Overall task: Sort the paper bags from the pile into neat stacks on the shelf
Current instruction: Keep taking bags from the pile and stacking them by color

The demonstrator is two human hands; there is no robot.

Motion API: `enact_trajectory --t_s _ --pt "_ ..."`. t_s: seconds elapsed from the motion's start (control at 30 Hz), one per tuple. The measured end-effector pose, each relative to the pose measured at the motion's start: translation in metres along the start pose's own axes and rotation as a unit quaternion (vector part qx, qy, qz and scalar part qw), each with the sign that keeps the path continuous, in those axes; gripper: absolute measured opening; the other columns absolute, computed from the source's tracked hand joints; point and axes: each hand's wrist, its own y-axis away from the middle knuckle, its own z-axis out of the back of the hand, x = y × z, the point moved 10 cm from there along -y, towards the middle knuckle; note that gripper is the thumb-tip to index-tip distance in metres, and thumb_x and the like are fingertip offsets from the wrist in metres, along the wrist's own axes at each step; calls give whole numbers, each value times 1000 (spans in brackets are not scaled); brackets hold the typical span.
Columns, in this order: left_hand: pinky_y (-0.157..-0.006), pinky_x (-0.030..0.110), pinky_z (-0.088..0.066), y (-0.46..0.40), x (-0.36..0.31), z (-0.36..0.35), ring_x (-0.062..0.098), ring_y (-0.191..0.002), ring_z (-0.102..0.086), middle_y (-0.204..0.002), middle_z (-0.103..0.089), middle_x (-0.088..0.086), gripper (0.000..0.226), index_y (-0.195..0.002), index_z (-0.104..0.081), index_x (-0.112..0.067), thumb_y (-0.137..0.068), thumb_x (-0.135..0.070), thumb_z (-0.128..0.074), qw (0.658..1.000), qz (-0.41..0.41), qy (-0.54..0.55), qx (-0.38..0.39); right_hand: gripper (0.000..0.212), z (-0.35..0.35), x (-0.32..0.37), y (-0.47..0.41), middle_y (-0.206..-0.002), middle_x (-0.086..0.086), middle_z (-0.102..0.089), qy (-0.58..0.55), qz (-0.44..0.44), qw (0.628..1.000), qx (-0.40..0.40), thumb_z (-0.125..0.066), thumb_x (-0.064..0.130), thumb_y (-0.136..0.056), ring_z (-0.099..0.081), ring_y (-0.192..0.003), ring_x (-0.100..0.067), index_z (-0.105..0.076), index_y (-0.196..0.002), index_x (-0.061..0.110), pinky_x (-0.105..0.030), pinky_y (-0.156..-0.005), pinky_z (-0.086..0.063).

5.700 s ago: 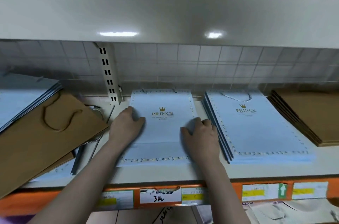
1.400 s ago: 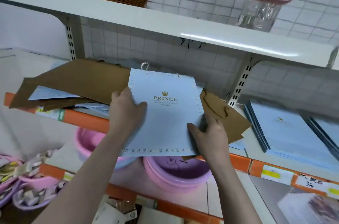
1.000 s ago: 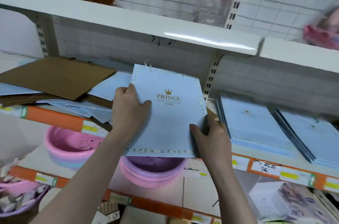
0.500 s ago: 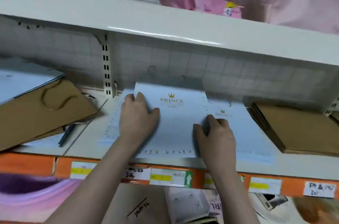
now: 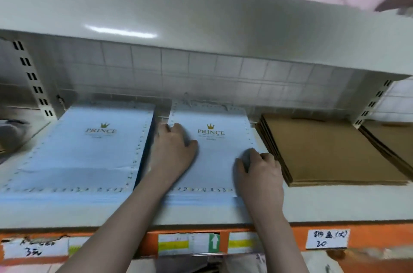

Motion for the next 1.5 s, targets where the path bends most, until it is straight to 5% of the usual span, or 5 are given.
enact_trajectory --t_s 0.27,0.97,1.2,1.33,1.5 --pt "-95 39 -39 -10 1 -19 35 -117 -42 -130 -41 17 50 -124 -46 -5 -89 -38 -55 999 7 -28 35 23 -10 -3 -11 -63 -13 -58 55 7 997 -51 -49 21 -74 -50 -58 -29 -65 -71 5 -30 -53 -33" --pt "-101 37 -35 -6 4 -37 32 -125 -38 -137 -38 13 53 -127 -44 -8 -92 -48 -45 992 -5 -81 93 29 -26 -9 -23 -113 -4 -56 20 18 999 47 -34 23 -98 -59 -93 -24 -58 -112 13 -28 -69 -43" --pt "-106 37 -28 3 -2 -20 30 -135 -27 -148 -26 15 56 -134 -38 -12 -93 -49 -43 995 7 -100 27 33 -26 -3 -16 -102 -19 -60 69 26 997 39 -59 26 -89 -60 -89 -36 -60 -109 0 -39 -70 -49" --pt "-112 36 -19 19 -1 7 27 -142 -17 -153 -21 14 64 -142 -34 -12 -91 -49 -47 993 0 -113 -37 47 -18 12 -13 -129 -16 -48 64 46 996 50 -48 37 -94 -45 -120 -32 -49 -129 5 -39 -95 -39" --pt "-116 37 -3 36 25 53 27 -145 -6 -155 -16 16 66 -146 -29 -11 -92 -46 -46 984 15 -154 -92 43 -21 44 7 -118 -22 -55 22 69 996 45 -52 30 -91 -50 -114 -39 -55 -121 -1 -48 -91 -45"
